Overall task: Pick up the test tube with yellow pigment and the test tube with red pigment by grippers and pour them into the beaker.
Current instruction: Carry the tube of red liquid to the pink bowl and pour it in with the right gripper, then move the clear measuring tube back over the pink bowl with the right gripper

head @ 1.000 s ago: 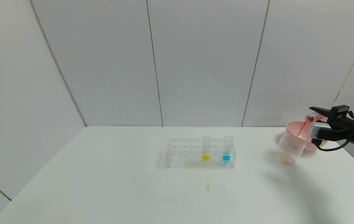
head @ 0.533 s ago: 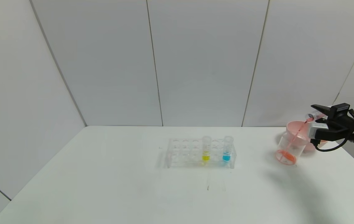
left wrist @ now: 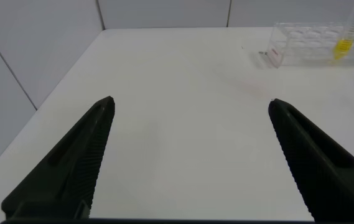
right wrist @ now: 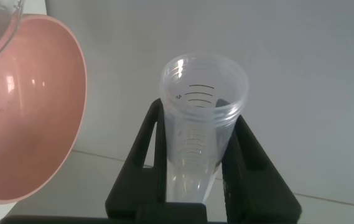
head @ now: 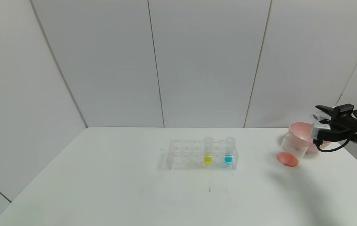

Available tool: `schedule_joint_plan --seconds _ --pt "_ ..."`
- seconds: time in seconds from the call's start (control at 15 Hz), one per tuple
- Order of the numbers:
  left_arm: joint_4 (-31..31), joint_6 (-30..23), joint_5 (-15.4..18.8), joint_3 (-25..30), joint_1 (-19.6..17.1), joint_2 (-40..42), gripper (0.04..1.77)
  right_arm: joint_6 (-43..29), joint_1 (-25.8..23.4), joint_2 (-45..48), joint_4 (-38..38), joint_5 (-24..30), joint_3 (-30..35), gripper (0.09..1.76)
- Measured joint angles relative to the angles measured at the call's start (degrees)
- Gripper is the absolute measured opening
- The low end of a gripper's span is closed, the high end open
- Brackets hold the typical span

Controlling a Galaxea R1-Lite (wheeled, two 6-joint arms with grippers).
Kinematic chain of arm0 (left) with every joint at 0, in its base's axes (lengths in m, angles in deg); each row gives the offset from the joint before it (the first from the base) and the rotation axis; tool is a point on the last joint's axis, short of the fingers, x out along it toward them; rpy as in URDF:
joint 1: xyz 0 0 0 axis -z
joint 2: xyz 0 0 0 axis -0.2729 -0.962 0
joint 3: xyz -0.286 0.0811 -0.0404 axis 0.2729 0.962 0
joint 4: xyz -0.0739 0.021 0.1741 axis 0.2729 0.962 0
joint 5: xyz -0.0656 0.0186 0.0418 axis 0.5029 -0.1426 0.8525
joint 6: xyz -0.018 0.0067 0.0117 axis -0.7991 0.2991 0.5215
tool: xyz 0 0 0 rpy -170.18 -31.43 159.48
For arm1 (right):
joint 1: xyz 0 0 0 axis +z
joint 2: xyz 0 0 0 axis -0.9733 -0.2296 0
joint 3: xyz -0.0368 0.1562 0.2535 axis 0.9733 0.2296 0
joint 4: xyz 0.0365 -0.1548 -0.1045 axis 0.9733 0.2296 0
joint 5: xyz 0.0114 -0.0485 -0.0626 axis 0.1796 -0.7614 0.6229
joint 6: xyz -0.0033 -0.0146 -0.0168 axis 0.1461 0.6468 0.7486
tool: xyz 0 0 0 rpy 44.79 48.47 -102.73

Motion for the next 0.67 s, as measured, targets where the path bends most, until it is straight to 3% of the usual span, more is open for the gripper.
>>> schedule_joint_plan --seconds 0.13,0.27,0.67 --pt "0.0 0.0 0.0 0.0 0.0 0.0 1.76 -1.34 0.13 0.07 0.68 -0.38 -0.94 0.56" --pt "0.0 0.0 0.0 0.0 0.0 0.0 1.76 -7.83 0.55 0.11 2.24 -0.33 -3.44 0.56" --pt "0.0 0.0 0.0 0.0 0.0 0.0 1.76 -48.14 1.38 0.46 18.88 -2.54 -16.13 0.56"
